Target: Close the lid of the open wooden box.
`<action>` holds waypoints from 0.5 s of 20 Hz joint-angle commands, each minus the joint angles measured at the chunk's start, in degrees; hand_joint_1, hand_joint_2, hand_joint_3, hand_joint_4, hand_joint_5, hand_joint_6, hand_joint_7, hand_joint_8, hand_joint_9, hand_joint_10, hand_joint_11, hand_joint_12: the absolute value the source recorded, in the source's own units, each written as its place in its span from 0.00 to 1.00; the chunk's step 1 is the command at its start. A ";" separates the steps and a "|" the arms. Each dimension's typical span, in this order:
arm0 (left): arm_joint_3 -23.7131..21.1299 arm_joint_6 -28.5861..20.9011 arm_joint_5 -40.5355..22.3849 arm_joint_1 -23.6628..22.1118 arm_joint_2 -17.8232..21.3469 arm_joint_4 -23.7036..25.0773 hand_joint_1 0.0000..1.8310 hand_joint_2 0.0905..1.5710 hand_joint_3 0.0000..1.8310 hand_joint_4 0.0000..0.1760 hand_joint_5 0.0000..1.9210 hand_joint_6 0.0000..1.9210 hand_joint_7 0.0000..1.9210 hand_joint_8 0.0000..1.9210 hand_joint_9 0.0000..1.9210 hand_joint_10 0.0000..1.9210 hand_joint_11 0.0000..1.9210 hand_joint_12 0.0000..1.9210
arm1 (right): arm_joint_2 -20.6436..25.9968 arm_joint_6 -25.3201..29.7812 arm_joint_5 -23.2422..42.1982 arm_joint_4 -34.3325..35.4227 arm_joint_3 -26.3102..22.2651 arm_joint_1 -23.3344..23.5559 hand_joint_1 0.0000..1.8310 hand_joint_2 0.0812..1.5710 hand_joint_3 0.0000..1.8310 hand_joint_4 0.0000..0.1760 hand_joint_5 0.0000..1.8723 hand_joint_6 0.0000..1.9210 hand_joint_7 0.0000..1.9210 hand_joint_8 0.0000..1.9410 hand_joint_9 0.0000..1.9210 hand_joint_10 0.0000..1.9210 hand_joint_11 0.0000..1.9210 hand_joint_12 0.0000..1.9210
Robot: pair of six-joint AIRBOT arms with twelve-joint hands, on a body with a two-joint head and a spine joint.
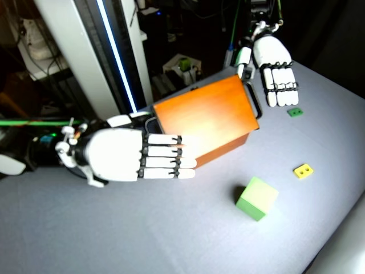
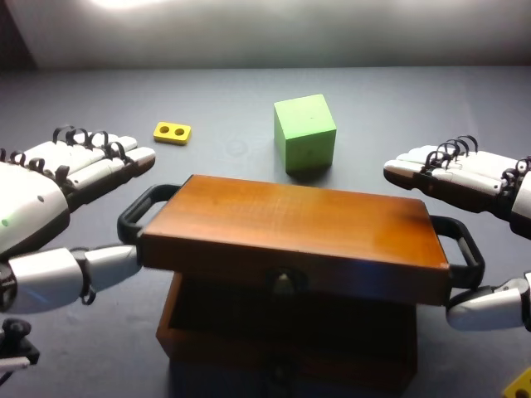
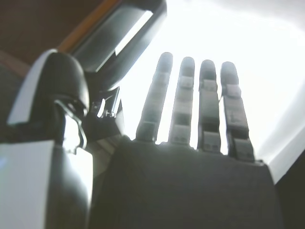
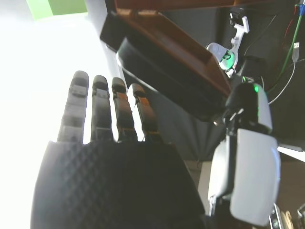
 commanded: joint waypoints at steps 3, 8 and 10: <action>-0.07 -0.64 -7.35 0.46 0.08 -0.82 0.13 0.86 0.00 0.00 0.03 0.00 0.00 0.00 0.00 0.00 0.02 0.03 | -0.02 0.33 5.62 2.64 0.39 -0.01 0.31 0.58 0.00 0.49 0.00 0.00 0.00 0.00 0.00 0.00 0.00 0.00; -0.50 -0.78 -8.15 1.66 0.41 -1.29 0.18 0.84 0.00 0.00 0.03 0.00 0.01 0.00 0.01 0.00 0.02 0.03 | 0.23 0.34 5.57 2.84 0.26 -0.39 0.31 0.56 0.00 0.65 0.00 0.00 0.00 0.00 0.00 0.00 0.00 0.00; -0.65 -0.81 -8.50 2.14 0.55 -1.49 0.23 0.83 0.00 0.00 0.04 0.00 0.01 0.00 0.01 0.00 0.02 0.03 | 0.35 0.34 5.57 2.85 0.15 -0.45 0.30 0.53 0.00 0.84 0.00 0.00 0.00 0.00 0.00 0.00 0.00 0.00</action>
